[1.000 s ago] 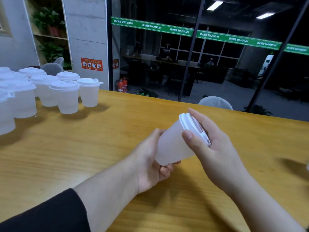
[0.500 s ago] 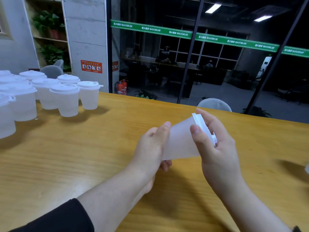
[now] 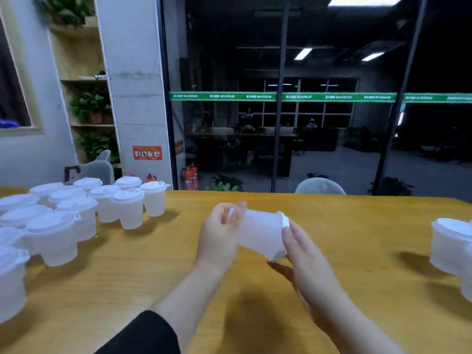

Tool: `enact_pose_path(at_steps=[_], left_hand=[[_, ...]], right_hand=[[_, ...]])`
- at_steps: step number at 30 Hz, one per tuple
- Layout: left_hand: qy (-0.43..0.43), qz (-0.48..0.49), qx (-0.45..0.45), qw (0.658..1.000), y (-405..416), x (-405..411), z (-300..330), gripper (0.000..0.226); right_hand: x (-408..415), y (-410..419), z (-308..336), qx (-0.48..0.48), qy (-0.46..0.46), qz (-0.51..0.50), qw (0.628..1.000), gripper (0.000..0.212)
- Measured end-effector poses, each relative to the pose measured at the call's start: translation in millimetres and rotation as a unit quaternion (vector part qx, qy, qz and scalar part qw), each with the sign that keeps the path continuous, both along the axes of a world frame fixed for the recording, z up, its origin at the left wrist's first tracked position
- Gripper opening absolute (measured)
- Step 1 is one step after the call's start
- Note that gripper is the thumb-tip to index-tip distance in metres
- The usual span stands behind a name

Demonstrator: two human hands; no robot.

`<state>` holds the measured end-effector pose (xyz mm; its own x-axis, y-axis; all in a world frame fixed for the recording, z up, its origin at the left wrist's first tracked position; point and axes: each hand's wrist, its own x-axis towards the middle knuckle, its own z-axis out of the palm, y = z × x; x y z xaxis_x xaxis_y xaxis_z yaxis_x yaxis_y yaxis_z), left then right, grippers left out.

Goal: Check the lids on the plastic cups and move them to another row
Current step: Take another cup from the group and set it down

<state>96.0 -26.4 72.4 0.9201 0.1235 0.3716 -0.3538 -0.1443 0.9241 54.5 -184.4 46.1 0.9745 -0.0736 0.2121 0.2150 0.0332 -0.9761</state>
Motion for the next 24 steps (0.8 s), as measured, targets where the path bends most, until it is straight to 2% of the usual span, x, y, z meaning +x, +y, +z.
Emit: enact_pose_path(at_steps=[1,4,7,10,12,16,20,24], left_hand=[[-0.032,-0.001,0.043,0.999,0,-5,18,0.050],[-0.097,-0.016,0.223,0.970,-6,-26,80,0.034],[-0.126,-0.028,0.408,0.904,-24,-63,131,0.032],[-0.131,-0.045,0.522,0.842,-43,-101,156,0.036],[-0.137,-0.056,0.556,0.818,-51,-123,164,0.038],[-0.154,-0.062,0.584,0.794,-63,-158,169,0.040],[-0.171,-0.063,0.591,0.786,-71,-179,172,0.039],[-0.176,-0.058,0.591,0.785,-76,-187,176,0.040]], right_hand=[[-12,0,8,0.084,0.016,0.017,0.996,0.038],[-46,-2,28,0.279,0.065,0.072,0.955,0.049],[-78,0,35,0.387,0.089,0.138,0.907,0.055],[-104,1,34,0.451,0.091,0.167,0.872,0.053],[-122,-2,33,0.471,0.088,0.179,0.859,0.052],[-154,-12,31,0.480,0.073,0.189,0.853,0.053],[-177,-18,34,0.498,0.065,0.192,0.843,0.053],[-185,-24,37,0.484,0.056,0.190,0.853,0.054]])
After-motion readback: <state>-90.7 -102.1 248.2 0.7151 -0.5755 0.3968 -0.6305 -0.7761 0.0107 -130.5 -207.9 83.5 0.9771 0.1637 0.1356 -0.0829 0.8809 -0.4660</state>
